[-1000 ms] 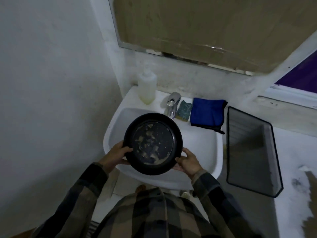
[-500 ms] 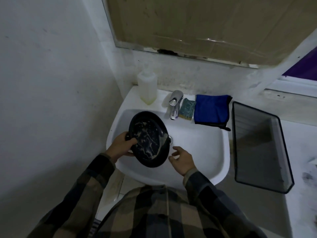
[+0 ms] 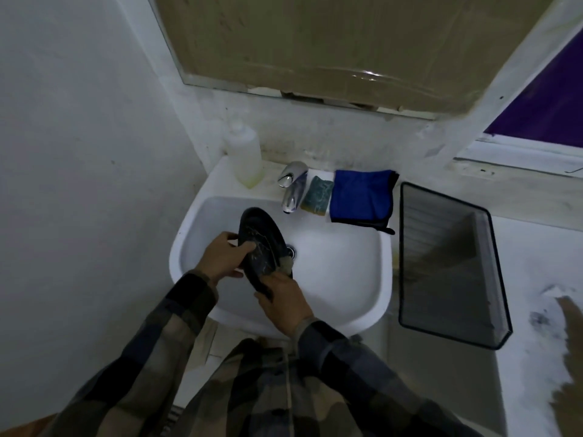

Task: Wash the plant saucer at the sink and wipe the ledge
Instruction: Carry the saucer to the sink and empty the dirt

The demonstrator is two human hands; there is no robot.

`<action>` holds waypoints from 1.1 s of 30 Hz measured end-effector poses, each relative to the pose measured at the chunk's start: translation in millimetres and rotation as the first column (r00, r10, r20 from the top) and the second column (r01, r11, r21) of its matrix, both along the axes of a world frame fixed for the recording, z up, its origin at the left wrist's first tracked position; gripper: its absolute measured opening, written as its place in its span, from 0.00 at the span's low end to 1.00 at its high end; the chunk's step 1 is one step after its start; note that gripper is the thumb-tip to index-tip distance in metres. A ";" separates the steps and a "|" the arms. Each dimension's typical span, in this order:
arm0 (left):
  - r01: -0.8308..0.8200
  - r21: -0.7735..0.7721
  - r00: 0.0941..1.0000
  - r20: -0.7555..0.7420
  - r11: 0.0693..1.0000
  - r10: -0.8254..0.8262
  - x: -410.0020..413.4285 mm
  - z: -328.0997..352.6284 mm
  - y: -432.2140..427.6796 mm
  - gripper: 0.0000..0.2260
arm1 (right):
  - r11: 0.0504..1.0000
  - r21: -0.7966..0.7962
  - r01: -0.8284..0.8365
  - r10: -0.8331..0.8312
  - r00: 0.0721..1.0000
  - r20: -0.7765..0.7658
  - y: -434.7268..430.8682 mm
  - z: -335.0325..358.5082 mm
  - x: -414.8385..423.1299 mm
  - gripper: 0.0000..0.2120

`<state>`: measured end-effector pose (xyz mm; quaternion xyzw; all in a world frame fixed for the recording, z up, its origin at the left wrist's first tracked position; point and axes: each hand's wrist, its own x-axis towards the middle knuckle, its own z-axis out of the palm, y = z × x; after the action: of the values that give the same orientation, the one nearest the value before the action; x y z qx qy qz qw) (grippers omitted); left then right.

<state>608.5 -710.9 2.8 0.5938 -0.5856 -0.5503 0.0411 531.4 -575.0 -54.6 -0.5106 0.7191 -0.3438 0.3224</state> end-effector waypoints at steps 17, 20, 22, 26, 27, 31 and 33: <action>0.477 -0.563 0.877 0.259 0.675 -0.404 10.2 1.2 6.6 0.34 | 0.990 -0.037 0.137 -0.138 0.990 -0.020 12.7 -3.4 -5.1 0.15; 0.414 -0.537 0.909 0.201 0.735 -0.365 12.9 1.7 7.9 0.37 | 0.987 -0.049 0.150 -0.151 0.988 -0.019 12.6 -3.5 1.5 0.14; 0.289 -0.464 0.957 0.103 0.837 -0.273 11.5 0.9 9.8 0.34 | 0.991 -0.053 0.126 -0.127 0.992 -0.010 11.6 -3.3 7.5 0.14; -0.098 -0.167 0.994 -0.061 0.981 0.089 5.3 -4.1 6.2 0.29 | 0.998 -0.037 0.053 -0.054 0.998 -0.023 10.0 -7.0 18.0 0.15; -0.146 -0.117 0.988 -0.069 0.982 0.139 6.6 -6.9 4.1 0.31 | 0.999 -0.027 0.043 -0.044 0.999 -0.025 9.5 -7.8 19.7 0.15; -0.130 -0.189 0.989 -0.098 0.973 0.113 13.9 -38.7 -5.1 0.33 | 0.999 0.012 -0.031 0.031 0.999 0.020 8.3 -7.3 23.5 0.18; -0.086 -0.294 0.996 -0.060 0.952 0.071 6.3 -27.8 4.6 0.28 | 0.999 0.025 -0.045 0.044 0.998 0.046 11.5 -8.8 20.4 0.19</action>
<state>614.8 -706.3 -25.0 0.5900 -0.6362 -0.4688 0.1656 551.8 -563.4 -63.4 -0.5143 0.7044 -0.3386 0.3529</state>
